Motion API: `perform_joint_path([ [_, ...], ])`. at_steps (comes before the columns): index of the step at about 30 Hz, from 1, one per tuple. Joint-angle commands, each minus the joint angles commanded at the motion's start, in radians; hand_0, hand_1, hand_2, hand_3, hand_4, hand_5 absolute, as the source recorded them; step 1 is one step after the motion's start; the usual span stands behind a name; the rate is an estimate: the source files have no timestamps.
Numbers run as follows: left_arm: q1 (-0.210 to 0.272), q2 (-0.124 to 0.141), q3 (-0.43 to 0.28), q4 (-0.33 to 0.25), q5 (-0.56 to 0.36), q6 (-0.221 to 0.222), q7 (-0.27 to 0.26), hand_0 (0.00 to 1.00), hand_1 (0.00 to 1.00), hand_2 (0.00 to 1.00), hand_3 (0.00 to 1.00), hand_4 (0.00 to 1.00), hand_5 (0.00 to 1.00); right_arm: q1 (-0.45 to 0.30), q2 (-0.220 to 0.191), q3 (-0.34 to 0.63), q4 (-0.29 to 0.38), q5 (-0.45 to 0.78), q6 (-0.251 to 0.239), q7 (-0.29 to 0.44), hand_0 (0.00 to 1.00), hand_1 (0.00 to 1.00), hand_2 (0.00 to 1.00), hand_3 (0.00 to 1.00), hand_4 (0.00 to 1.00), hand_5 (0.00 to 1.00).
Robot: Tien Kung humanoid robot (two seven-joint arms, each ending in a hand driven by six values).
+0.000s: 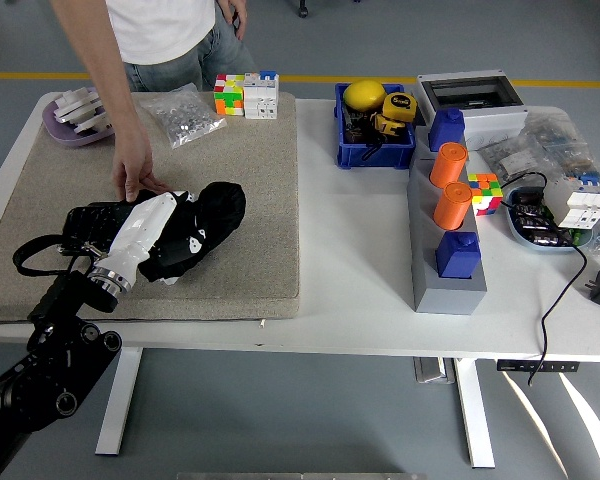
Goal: Pick the rag up,wipe the panel,place it on the desk
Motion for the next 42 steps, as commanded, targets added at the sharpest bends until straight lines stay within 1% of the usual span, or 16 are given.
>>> perform_joint_path([
  [3, 0.005, -0.001, -0.016, 0.005, -0.004, 0.001, -0.002, 0.316, 0.24, 0.495, 0.365, 0.002, 0.002, -0.001, 0.001, 0.002, 0.0, -0.001, 0.0, 0.001, 0.795, 0.641, 0.691, 0.645, 0.998, 0.557],
  [14, 0.027, 0.025, -0.116, 0.04, 0.016, -0.003, -0.001, 0.315, 0.241, 0.495, 0.366, 0.002, 0.002, -0.004, 0.001, 0.007, 0.0, -0.002, -0.002, 0.002, 0.795, 0.641, 0.691, 0.645, 0.998, 0.557],
  [18, 0.031, 0.039, -0.153, 0.051, 0.021, -0.005, -0.004, 0.315, 0.241, 0.494, 0.366, 0.002, 0.002, -0.004, 0.002, 0.007, 0.0, -0.001, -0.001, 0.002, 0.795, 0.641, 0.692, 0.645, 0.998, 0.557],
  [23, 0.022, 0.071, -0.186, 0.087, 0.047, -0.01, -0.005, 0.314, 0.242, 0.494, 0.366, 0.002, 0.002, -0.002, 0.0, 0.01, 0.0, -0.004, -0.001, 0.004, 0.794, 0.641, 0.692, 0.645, 0.998, 0.557],
  [30, 0.027, 0.102, -0.236, 0.114, 0.057, -0.016, -0.007, 0.315, 0.241, 0.493, 0.365, 0.002, 0.002, -0.002, 0.001, 0.009, 0.0, 0.0, 0.0, 0.004, 0.795, 0.641, 0.692, 0.646, 0.998, 0.557],
  [37, 0.027, 0.121, -0.28, 0.132, 0.062, -0.017, -0.009, 0.315, 0.242, 0.493, 0.365, 0.002, 0.002, 0.0, 0.002, 0.011, 0.0, 0.0, 0.0, 0.005, 0.795, 0.64, 0.692, 0.646, 0.998, 0.558],
  [40, 0.027, 0.13, -0.299, 0.147, 0.068, -0.017, -0.011, 0.315, 0.242, 0.493, 0.365, 0.002, 0.002, 0.002, 0.001, 0.015, 0.0, -0.006, 0.0, 0.008, 0.795, 0.64, 0.692, 0.646, 0.998, 0.558],
  [42, 0.028, 0.134, -0.327, 0.164, 0.086, -0.018, -0.015, 0.314, 0.243, 0.493, 0.365, 0.002, 0.002, 0.004, 0.002, 0.017, 0.0, -0.008, 0.0, 0.008, 0.795, 0.64, 0.692, 0.645, 0.998, 0.559],
])
